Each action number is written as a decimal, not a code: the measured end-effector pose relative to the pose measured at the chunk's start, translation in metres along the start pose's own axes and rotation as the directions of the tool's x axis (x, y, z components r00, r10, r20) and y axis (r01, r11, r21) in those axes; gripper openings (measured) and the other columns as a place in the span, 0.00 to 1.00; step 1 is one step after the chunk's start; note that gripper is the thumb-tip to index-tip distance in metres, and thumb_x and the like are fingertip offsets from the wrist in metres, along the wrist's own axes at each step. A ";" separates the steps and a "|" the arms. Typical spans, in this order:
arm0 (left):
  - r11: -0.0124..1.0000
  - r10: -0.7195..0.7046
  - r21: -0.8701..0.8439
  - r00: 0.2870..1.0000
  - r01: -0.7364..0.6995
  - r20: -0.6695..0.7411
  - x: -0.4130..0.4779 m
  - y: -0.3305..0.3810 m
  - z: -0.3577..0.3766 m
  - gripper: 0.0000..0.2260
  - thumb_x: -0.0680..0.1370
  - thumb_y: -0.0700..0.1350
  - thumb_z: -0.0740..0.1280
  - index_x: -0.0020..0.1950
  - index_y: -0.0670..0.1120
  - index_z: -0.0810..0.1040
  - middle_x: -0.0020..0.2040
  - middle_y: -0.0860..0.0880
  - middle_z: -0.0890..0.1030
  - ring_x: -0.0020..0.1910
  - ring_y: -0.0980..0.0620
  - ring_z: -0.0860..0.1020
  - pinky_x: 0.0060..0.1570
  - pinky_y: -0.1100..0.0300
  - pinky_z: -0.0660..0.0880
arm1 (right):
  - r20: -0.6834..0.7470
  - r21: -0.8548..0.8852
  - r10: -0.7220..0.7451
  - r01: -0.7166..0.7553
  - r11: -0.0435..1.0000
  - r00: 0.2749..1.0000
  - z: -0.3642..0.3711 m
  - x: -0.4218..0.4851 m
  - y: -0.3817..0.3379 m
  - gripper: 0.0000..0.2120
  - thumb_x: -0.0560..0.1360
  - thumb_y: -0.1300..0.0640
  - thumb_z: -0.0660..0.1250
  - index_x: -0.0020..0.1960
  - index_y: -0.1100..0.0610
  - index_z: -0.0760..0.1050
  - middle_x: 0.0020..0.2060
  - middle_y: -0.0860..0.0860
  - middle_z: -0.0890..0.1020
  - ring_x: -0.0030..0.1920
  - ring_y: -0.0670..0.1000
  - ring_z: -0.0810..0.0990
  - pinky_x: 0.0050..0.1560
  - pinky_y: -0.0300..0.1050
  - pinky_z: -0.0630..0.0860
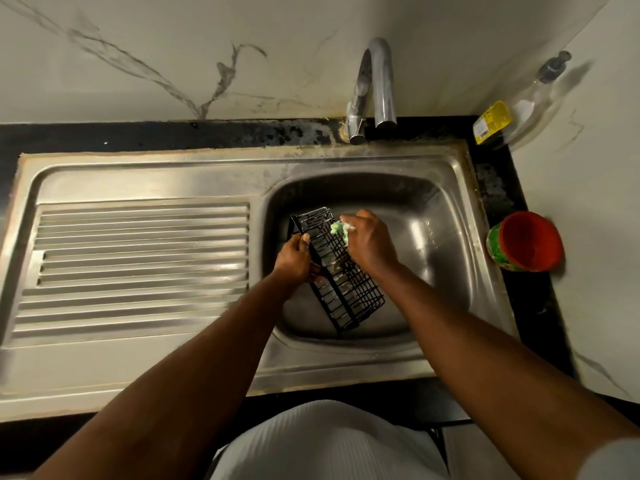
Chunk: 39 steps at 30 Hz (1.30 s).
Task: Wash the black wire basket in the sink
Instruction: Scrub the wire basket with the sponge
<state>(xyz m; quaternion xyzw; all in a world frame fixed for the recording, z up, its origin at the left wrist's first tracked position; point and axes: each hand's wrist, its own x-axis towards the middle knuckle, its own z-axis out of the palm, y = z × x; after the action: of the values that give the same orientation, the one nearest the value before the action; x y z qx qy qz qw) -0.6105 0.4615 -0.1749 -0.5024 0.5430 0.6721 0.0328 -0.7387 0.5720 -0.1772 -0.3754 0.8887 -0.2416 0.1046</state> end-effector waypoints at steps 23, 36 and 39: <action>0.994 0.068 0.095 0.993 -0.059 -0.097 0.012 -0.013 0.004 0.14 0.86 0.58 0.58 0.62 0.52 0.76 0.55 0.42 0.82 0.48 0.40 0.84 0.48 0.37 0.84 | 0.196 0.034 -0.269 0.267 0.963 0.943 -0.003 -0.063 -0.018 0.15 0.77 0.68 0.66 0.60 0.56 0.82 0.45 0.52 0.77 0.41 0.50 0.75 0.37 0.44 0.73; 0.990 0.079 0.122 0.990 -0.065 -0.120 0.007 -0.008 0.005 0.16 0.87 0.57 0.57 0.67 0.51 0.77 0.57 0.41 0.82 0.50 0.40 0.84 0.50 0.39 0.84 | 0.208 0.008 -0.183 0.186 0.983 0.961 -0.017 -0.088 -0.003 0.18 0.78 0.68 0.65 0.65 0.58 0.81 0.51 0.55 0.81 0.43 0.52 0.79 0.40 0.39 0.71; 0.996 0.050 0.077 0.993 -0.042 -0.103 0.002 -0.004 0.004 0.11 0.87 0.54 0.56 0.60 0.52 0.75 0.52 0.42 0.82 0.42 0.44 0.83 0.45 0.42 0.85 | 0.056 -0.040 0.071 -0.069 0.997 0.996 -0.023 -0.081 0.034 0.15 0.78 0.67 0.67 0.62 0.57 0.83 0.47 0.53 0.80 0.41 0.54 0.81 0.37 0.38 0.70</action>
<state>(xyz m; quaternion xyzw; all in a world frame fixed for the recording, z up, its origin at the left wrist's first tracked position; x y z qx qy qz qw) -0.6115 0.4658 -0.1795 -0.5228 0.5800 0.6247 0.0077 -0.7113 0.6585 -0.1745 -0.3528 0.9023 -0.2099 0.1314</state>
